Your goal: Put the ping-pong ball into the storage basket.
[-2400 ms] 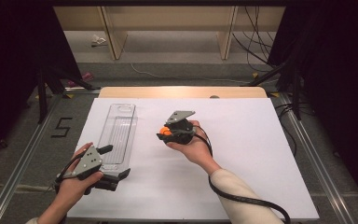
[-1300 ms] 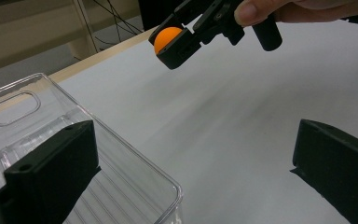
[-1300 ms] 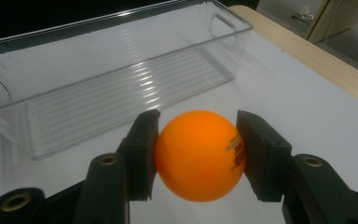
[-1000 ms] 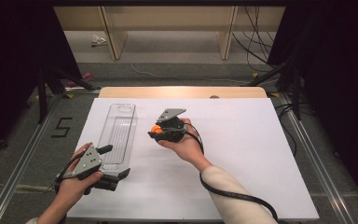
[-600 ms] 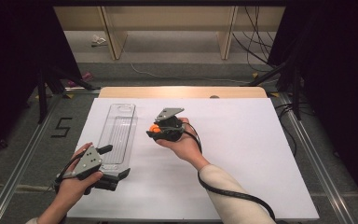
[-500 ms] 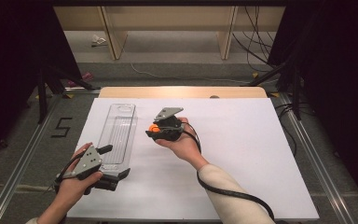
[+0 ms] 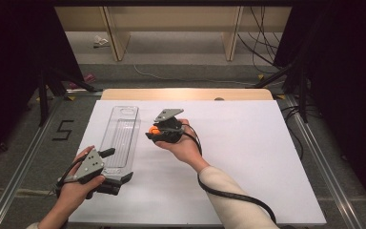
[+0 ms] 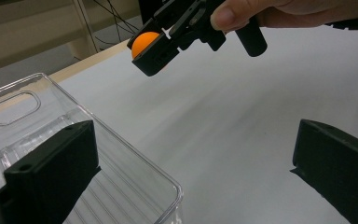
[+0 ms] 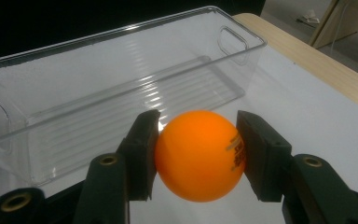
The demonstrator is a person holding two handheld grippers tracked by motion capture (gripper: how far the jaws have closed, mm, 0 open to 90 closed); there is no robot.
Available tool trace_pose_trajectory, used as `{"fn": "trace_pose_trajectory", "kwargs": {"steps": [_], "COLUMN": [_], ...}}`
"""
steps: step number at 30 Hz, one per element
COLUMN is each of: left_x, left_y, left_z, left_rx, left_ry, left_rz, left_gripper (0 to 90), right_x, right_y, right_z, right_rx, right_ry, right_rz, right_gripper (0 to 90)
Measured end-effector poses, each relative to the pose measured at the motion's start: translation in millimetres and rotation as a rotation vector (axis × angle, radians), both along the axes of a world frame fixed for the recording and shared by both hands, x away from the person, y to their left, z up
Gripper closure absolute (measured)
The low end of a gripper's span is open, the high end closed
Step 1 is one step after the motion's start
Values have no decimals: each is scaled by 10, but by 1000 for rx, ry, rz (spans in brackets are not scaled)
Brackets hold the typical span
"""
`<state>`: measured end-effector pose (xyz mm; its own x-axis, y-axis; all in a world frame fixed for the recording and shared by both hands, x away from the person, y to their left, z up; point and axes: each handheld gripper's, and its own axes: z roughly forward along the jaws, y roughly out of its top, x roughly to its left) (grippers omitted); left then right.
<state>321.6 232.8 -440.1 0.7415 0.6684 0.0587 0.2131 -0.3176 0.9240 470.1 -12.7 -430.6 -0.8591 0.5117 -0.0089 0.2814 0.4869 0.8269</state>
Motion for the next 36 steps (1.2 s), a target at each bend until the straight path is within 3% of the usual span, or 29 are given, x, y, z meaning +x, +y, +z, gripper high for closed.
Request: {"fn": "trace_pose_trajectory", "kwargs": {"steps": [36], "left_x": [0], "left_y": [1], "left_z": [1], "left_rx": [2], "left_ry": [-1], "left_rz": [0], "left_gripper": [0], "right_x": [111], "right_y": [409], "right_z": [109], "right_rx": [-6], "right_ry": [-12], "right_rz": [48], "right_gripper": [514]}}
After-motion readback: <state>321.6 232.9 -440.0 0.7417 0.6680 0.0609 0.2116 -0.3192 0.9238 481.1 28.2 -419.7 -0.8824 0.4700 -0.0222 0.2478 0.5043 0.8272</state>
